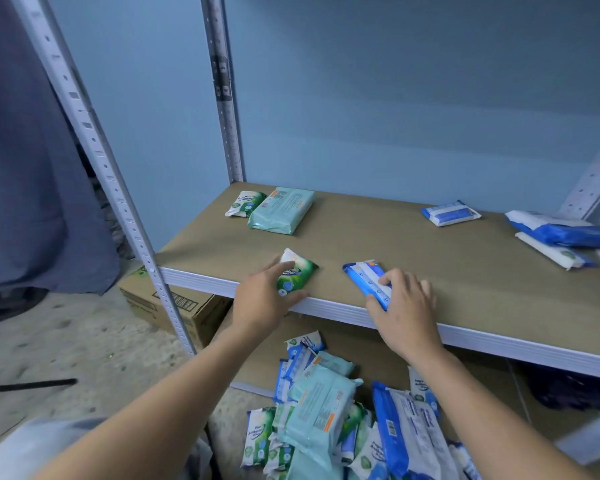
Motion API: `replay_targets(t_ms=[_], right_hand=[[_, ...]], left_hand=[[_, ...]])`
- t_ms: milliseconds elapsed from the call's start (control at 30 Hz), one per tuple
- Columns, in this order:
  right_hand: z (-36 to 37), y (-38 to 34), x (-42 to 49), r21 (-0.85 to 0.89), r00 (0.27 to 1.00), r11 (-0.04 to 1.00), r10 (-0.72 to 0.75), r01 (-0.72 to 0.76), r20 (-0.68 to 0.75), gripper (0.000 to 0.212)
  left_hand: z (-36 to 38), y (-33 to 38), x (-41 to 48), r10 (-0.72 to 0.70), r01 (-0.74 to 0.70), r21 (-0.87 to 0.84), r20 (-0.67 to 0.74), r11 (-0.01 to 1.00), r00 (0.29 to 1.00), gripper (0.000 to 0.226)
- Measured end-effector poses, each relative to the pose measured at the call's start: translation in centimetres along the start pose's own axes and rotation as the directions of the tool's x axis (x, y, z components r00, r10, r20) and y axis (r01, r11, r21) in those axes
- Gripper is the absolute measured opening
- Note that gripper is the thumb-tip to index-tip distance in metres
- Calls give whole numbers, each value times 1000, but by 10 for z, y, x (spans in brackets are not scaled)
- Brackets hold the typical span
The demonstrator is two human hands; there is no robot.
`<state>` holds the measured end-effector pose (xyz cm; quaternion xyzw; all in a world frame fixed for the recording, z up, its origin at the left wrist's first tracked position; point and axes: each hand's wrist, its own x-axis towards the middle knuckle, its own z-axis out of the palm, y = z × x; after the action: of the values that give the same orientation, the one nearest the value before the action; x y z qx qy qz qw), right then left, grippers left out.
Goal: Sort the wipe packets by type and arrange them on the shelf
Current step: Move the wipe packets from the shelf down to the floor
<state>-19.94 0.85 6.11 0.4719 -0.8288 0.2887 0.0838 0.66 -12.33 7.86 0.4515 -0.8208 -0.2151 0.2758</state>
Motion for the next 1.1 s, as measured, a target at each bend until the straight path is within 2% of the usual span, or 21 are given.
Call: replay_targets(t_ms=[233, 400, 533, 633, 700, 767, 900, 1100], right_hand=[[-15, -2, -45, -134, 989, 980, -148, 144, -16, 35], [-18, 13, -79, -60, 984, 982, -177, 177, 13, 50], [-8, 41, -111, 19, 993, 993, -113, 112, 23, 56], [6, 70, -138, 28, 994, 999, -29, 26, 109, 56], [16, 92, -155, 27, 983, 997, 69, -75, 172, 56], [26, 111, -168, 26, 949, 975, 210, -222, 236, 59], [45, 146, -188, -38, 871, 914, 397, -404, 291, 60], [73, 187, -208, -136, 694, 765, 632, -629, 345, 57]], left_hand=[[19, 19, -46, 83, -85, -43, -47, 995, 995, 58], [49, 31, -77, 137, -145, -72, -109, 987, 985, 55], [75, 33, -100, 170, -190, -107, -169, 976, 971, 57], [93, 32, -116, 179, -207, -140, -188, 968, 966, 56], [108, 26, -128, 177, -190, -126, -113, 974, 978, 56], [125, 16, -139, 145, -142, -94, 25, 985, 989, 55], [154, -2, -150, 49, -53, 9, 266, 999, 963, 50], [201, -12, -154, -37, 10, 65, 434, 998, 900, 51]])
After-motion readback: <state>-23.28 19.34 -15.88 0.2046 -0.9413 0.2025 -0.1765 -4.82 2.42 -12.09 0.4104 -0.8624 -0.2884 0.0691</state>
